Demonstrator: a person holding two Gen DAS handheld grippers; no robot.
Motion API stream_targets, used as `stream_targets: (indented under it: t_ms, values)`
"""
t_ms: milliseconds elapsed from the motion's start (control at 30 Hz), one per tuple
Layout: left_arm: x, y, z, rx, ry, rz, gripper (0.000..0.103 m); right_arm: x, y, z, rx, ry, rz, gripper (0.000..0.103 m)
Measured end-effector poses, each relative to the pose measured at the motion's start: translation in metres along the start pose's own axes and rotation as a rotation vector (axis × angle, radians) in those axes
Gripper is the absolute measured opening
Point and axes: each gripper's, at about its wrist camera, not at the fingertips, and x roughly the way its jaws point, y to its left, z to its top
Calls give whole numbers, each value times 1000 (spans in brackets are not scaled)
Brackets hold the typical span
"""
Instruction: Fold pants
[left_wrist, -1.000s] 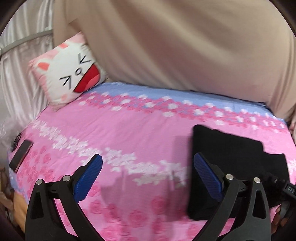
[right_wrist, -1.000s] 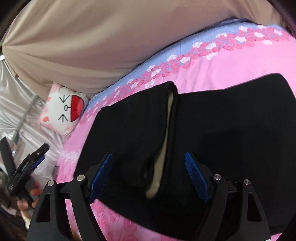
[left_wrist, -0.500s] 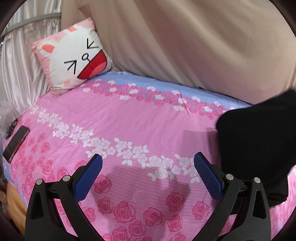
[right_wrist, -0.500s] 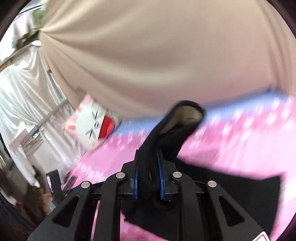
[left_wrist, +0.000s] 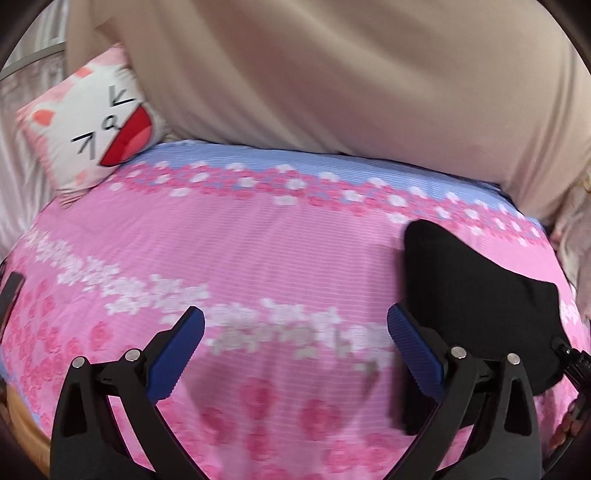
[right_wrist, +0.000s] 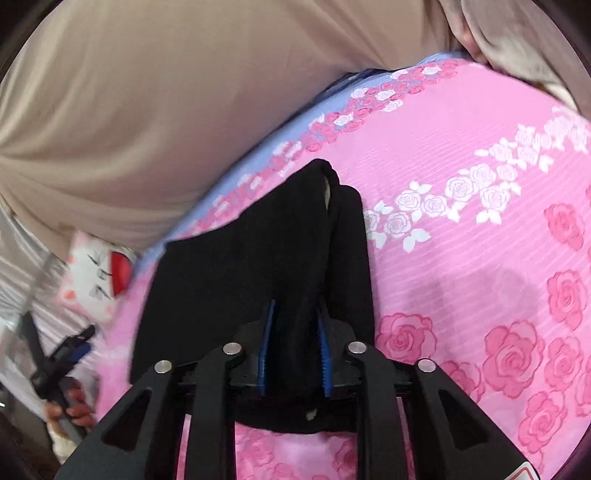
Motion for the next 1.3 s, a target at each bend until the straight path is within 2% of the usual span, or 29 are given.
stream_targets:
  t_ms: [33,100,167,200,233,267,400,433,467,500,533,600,667,733,800,833,933,1000,1167,1300]
  values:
    - [1,-8,0,8,5,-20,97,0,3,1,-8,6,8,39]
    - [4,-19,-1,21,17,-36,97,0,9,3,-35,9,21,47]
    - [9,-29,-3,34,35,-41,97,4,17,5,-64,21,23,48]
    - [13,-35,-5,37,53,-53,97,8,19,6,-74,21,24,38]
    - [16,-38,-6,37,65,-61,97,15,24,7,-104,35,1,16]
    - [19,-40,-6,36,79,-70,97,17,26,9,-125,44,-10,16]
    - [23,-49,-9,46,98,-78,97,-12,44,22,-189,-43,15,16]
    - [25,-52,-11,61,100,-71,97,-15,42,24,-196,-51,-4,20]
    - [27,-53,-11,68,103,-67,97,-9,36,24,-203,-31,-49,23]
    - [29,-55,-12,73,108,-62,97,6,25,22,-209,28,-143,29]
    - [33,-57,-13,79,117,-52,97,12,18,21,-183,53,-179,30]
    - [38,-62,-15,102,125,-30,97,-4,15,21,-86,-1,-128,30]
    - [40,-67,-17,135,115,3,97,-26,37,25,-140,-100,-143,30]
    - [45,-75,-21,181,106,46,97,-31,76,34,-239,-116,-135,29]
    - [47,-79,-23,200,96,65,97,-14,116,45,-332,-64,-62,27]
    - [48,-81,-24,207,90,76,97,3,139,49,-403,-16,-23,18]
    - [49,-80,-24,198,96,76,98,68,196,51,-563,118,18,4]
    - [51,-77,-23,186,107,67,98,119,219,55,-613,217,26,1]
    - [59,-69,-23,175,130,65,98,216,226,52,-642,361,-41,1]
    - [67,-60,-23,155,149,47,98,243,213,46,-602,371,-25,0]
